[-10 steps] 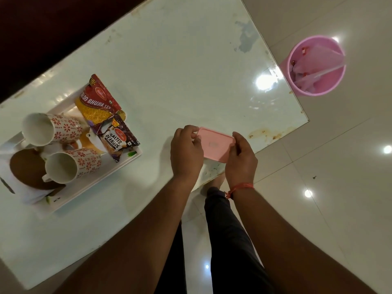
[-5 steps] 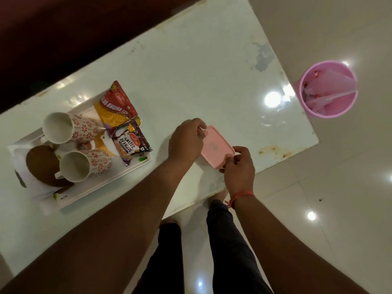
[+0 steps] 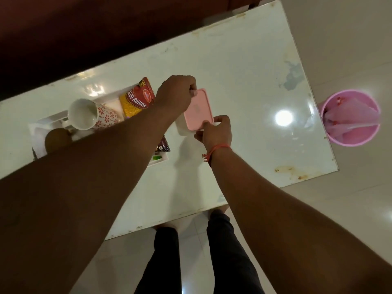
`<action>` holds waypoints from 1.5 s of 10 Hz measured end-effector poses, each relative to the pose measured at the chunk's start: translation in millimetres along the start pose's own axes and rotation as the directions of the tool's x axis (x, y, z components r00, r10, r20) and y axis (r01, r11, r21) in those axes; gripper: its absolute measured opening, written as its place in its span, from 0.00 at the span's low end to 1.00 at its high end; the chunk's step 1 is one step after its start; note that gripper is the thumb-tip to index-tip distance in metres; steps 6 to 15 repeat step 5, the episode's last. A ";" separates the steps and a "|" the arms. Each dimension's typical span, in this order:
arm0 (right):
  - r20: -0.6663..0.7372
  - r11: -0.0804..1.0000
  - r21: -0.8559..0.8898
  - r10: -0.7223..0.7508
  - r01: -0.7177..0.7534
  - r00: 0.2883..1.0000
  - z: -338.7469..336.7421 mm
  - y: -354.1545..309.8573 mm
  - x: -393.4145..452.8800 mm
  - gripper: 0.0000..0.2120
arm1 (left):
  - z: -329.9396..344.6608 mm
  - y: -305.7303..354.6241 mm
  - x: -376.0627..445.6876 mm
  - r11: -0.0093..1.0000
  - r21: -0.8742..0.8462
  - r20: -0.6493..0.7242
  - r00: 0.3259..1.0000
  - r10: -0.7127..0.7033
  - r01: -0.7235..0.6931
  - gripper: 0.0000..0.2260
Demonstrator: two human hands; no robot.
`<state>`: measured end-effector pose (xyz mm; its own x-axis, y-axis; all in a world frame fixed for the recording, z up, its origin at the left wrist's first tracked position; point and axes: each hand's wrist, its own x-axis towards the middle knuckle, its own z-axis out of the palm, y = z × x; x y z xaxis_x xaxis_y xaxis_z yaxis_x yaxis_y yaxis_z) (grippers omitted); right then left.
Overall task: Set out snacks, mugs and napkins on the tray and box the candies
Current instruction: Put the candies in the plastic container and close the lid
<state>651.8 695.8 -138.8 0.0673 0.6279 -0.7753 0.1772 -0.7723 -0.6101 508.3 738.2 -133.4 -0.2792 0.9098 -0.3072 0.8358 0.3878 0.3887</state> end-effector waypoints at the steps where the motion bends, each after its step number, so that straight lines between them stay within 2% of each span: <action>1: 0.007 1.000 0.023 0.009 -0.009 1.000 -2.5 0.0 0.4 0.07 | 1.6 2.0 -2.9 1.000 0.009 -0.018 1.000 0.006 -0.006 0.05; 3: 0.003 1.000 0.006 0.013 -0.013 1.000 -5.6 1.5 -2.6 0.07 | 1.4 3.1 -7.8 0.997 0.072 -0.005 1.000 0.030 -0.030 0.06; 4: 0.011 0.994 -0.103 -0.028 0.029 1.000 -7.3 3.6 -2.0 0.11 | 1.3 2.6 -14.6 0.987 0.141 0.013 0.997 0.078 -0.079 0.10; 5: -0.037 0.916 -0.363 -0.196 0.170 0.980 -17.1 3.0 -2.4 0.20 | -6.5 -1.9 -27.1 0.947 0.274 -0.058 0.981 0.188 -0.165 0.16; 15: -0.037 0.916 -0.363 -0.196 0.170 0.980 -17.1 3.0 -2.4 0.20 | -6.5 -1.9 -27.1 0.947 0.274 -0.058 0.981 0.188 -0.165 0.16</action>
